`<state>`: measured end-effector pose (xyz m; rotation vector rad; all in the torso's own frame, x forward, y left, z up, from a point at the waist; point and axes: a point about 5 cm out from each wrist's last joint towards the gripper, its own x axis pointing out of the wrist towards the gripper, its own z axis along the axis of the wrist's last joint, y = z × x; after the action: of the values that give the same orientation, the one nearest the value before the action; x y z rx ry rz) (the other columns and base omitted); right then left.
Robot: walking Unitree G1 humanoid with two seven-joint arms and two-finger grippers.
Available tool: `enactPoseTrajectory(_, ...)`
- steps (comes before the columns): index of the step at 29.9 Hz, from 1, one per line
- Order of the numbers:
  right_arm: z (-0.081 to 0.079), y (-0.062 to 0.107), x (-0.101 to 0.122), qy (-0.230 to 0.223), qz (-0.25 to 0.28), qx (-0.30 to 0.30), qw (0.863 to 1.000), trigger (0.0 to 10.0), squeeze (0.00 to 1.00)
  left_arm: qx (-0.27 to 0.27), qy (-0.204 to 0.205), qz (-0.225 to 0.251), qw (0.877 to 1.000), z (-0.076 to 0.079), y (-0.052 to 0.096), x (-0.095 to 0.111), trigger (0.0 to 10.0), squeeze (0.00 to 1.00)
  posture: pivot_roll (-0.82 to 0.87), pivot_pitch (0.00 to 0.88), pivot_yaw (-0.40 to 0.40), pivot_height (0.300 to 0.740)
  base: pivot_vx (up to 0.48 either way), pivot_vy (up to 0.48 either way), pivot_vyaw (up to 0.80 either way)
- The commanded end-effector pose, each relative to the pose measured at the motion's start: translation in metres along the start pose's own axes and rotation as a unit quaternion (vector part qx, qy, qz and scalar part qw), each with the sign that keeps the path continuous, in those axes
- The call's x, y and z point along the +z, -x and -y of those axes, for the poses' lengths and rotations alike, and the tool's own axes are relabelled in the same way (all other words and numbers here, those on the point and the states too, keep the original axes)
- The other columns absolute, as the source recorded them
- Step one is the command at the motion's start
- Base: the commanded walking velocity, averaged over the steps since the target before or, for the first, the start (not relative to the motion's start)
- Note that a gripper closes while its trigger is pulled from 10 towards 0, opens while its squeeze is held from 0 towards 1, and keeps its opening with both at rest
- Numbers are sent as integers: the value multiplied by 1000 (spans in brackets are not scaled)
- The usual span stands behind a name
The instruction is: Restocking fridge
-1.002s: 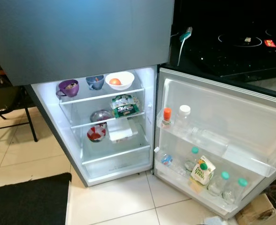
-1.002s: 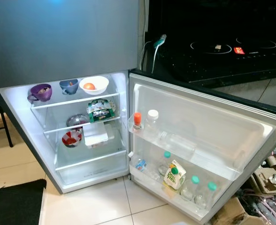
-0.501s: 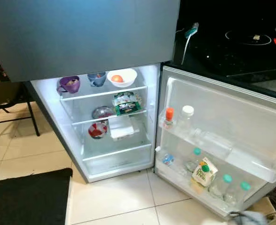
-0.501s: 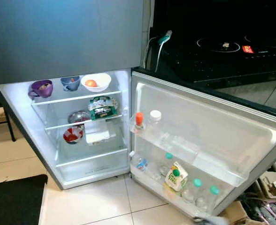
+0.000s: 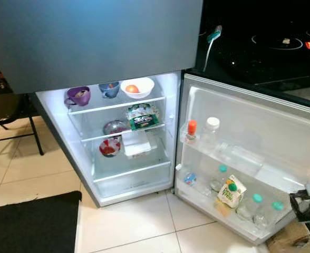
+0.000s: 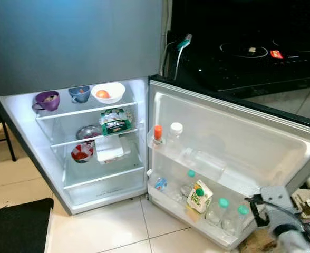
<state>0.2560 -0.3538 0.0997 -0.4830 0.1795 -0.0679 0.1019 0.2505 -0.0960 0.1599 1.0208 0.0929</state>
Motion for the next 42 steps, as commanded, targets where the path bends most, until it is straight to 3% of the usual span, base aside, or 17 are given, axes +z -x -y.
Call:
enactPoseTrajectory(1,0,-3,19,2,32,35,999,10000,0,7,-5,-8,1000,-8,1,-3,10000,0,-106,97,37,740,0,0,0)
enactPoseTrajectory(9,31,-4,65,48,91,28,994,10000,0,5,-5,-7,1000,-7,1,-1,10000,0,-104,103,39,740,0,0,0)
enactPoseTrajectory(14,35,-6,78,69,92,46,992,10000,0,6,-5,-7,1000,-8,1,-1,10000,0,-108,104,43,740,0,0,0)
enactPoseTrajectory(16,28,-13,75,107,64,80,989,10000,0,8,-7,-8,1000,-9,1,-1,10000,0,-106,102,46,740,0,0,0)
enactPoseTrajectory(20,24,-17,71,111,43,112,987,10000,0,9,-7,-8,1000,-10,1,-1,10000,0,-106,102,46,740,0,0,0)
enactPoseTrajectory(26,32,-11,77,53,16,218,974,10000,0,11,-4,-10,1000,-13,1,-1,10000,0,-104,103,45,740,0,0,0)
enactPoseTrajectory(30,32,-12,64,94,-27,239,966,10000,0,11,-6,-15,1000,-14,2,-3,10000,0,-111,106,46,740,0,0,0)
enactPoseTrajectory(34,28,-14,55,97,-48,254,961,10000,0,11,-5,-16,1000,-13,2,-3,10000,0,-110,107,47,740,0,0,0)
enactPoseTrajectory(42,19,-25,36,133,-92,216,963,10000,0,13,-5,-17,1000,-14,2,-3,10000,0,-100,108,51,740,0,0,0)
